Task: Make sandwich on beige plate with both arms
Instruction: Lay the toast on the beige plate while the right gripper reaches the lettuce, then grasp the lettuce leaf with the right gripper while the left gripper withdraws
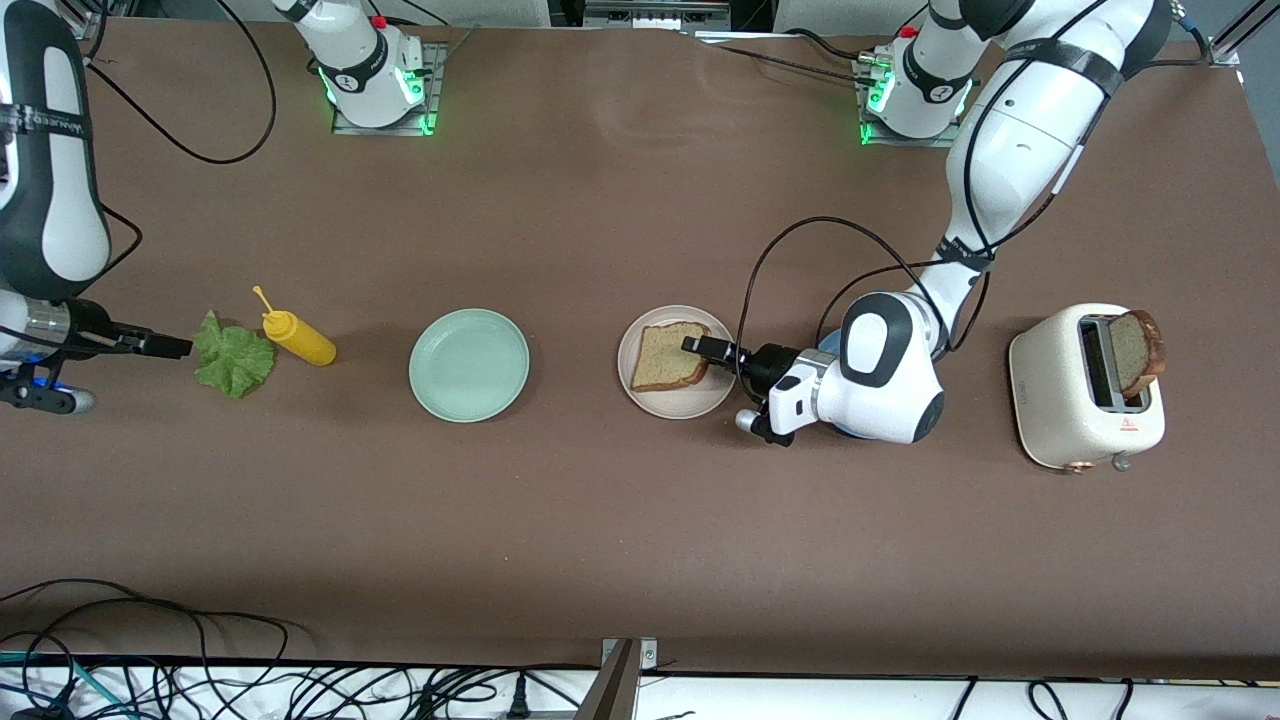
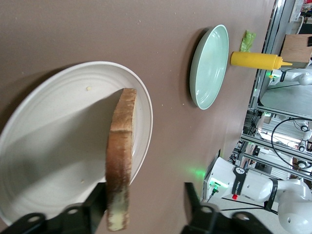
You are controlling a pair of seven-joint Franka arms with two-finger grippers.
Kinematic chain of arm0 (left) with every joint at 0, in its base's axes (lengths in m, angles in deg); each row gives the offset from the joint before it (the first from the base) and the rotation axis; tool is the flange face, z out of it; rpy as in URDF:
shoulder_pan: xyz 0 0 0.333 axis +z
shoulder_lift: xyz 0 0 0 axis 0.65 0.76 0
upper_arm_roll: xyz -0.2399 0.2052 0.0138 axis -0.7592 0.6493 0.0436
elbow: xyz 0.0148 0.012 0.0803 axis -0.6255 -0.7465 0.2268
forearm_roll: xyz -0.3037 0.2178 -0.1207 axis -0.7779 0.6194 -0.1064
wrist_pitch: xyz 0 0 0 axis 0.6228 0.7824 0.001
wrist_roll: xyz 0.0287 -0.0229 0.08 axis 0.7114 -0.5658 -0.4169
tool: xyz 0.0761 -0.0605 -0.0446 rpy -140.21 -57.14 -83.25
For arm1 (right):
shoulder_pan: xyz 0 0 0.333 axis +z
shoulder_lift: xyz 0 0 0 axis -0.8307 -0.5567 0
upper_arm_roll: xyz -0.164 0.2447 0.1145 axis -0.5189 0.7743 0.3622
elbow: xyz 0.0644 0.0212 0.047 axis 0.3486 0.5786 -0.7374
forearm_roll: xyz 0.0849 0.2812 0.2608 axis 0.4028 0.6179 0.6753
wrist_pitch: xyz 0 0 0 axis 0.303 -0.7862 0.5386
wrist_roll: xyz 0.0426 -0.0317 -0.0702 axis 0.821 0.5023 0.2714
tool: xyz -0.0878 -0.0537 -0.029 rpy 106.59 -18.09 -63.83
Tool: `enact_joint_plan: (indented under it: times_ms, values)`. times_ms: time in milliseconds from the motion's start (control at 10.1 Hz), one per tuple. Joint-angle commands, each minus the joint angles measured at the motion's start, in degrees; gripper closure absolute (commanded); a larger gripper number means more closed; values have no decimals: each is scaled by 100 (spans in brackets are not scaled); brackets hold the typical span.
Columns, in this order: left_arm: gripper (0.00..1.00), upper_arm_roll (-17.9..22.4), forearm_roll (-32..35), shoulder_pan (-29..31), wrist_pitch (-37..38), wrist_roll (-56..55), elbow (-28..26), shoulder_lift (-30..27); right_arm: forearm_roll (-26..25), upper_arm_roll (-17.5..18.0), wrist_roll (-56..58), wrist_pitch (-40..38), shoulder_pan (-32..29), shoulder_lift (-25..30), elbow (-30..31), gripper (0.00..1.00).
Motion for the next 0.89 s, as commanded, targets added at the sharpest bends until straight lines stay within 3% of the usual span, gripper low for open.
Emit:
enact_joint_plan:
  times_ms: [0, 596, 795]
  values:
    - [0, 124, 205, 46, 0, 117, -12, -212, -8, 7, 147, 588, -99, 111, 707, 0]
    - [0, 230, 2216, 459, 245, -92, -12, -976, -8, -195, 762, 2311, -116, 94, 2088, 0]
    - [0, 230, 3288, 477, 578, -1265, 23, -1407, -8, -195, 780, 2497, -125, -72, 2196, 0]
